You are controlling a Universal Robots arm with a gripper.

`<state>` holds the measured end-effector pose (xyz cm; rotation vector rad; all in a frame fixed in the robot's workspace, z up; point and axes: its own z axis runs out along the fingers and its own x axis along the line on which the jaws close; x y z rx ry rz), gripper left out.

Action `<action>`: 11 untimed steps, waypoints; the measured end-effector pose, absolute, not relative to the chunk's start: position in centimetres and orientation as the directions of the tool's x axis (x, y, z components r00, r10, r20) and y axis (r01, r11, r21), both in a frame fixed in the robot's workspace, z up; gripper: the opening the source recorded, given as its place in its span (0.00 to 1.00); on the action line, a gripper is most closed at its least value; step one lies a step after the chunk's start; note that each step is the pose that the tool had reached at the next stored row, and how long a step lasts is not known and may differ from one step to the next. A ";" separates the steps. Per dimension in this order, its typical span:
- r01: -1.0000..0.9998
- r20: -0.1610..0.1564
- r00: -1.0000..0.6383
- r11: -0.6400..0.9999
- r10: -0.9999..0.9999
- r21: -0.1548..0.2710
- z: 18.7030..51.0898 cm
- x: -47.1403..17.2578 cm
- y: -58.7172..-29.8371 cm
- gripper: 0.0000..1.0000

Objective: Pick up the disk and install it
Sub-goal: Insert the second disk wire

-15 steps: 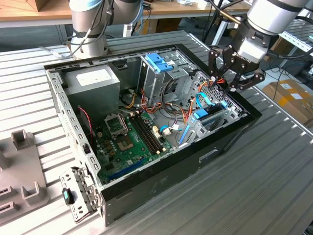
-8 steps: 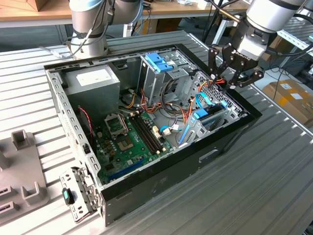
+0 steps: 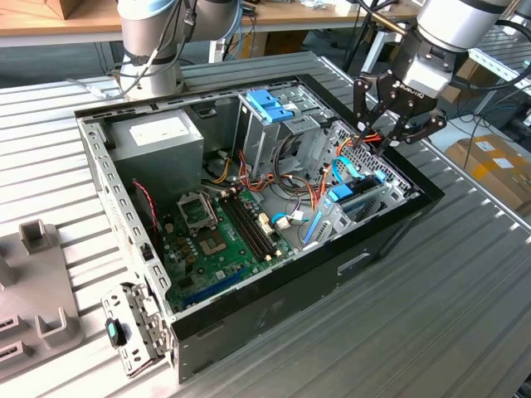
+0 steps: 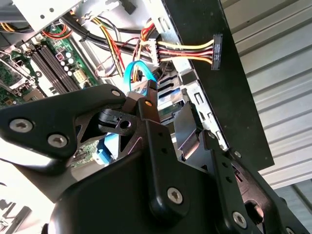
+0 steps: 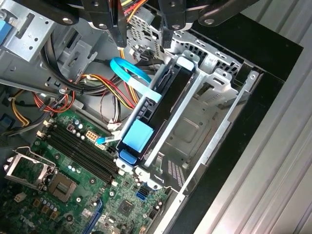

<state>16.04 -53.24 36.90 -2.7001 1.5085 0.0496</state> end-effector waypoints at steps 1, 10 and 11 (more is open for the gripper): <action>-0.851 -0.051 0.525 -0.525 -0.849 -0.027 36.9 16.1 -53.2 0.42; -0.842 -0.051 0.539 -0.538 -0.841 -0.026 36.9 17.1 -52.6 0.42; -0.842 -0.052 0.540 -0.539 -0.840 -0.026 36.9 17.2 -52.5 0.42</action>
